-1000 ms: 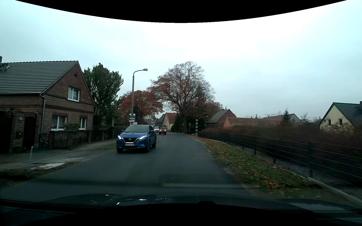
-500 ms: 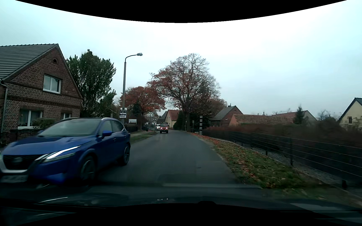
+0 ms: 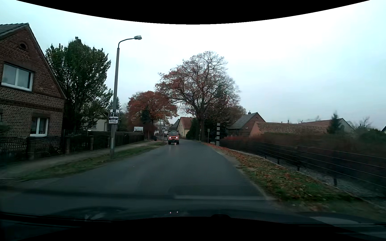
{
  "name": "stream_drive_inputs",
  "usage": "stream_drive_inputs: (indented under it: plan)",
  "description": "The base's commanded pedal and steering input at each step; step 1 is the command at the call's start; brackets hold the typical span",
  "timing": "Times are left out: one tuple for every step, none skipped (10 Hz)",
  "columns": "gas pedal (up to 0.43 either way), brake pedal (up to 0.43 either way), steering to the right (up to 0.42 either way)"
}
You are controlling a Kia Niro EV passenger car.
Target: Follow the waypoints while adhering to traffic rules and regulations
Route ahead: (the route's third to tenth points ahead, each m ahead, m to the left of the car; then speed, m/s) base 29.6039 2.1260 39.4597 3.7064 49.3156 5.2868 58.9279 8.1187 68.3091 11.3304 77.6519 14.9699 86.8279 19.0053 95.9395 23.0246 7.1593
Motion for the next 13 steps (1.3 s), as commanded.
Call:
stream_drive_inputs:
  plan:
    - [0.118, 0.000, 0.001]
    - [0.118, 0.000, 0.002]
    - [0.118, 0.000, 0.002]
    - [0.118, 0.000, 0.002]
    - [0.118, 0.000, 0.001]
    - [0.118, 0.000, -0.001]
    - [0.118, 0.000, -0.005]
    - [0.118, 0.000, -0.006]
    - [0.118, 0.000, -0.008]
    - [0.118, 0.000, -0.012]
    - [0.118, 0.000, -0.012]
    - [0.118, 0.000, -0.012]
    - [0.118, 0.000, -0.014]
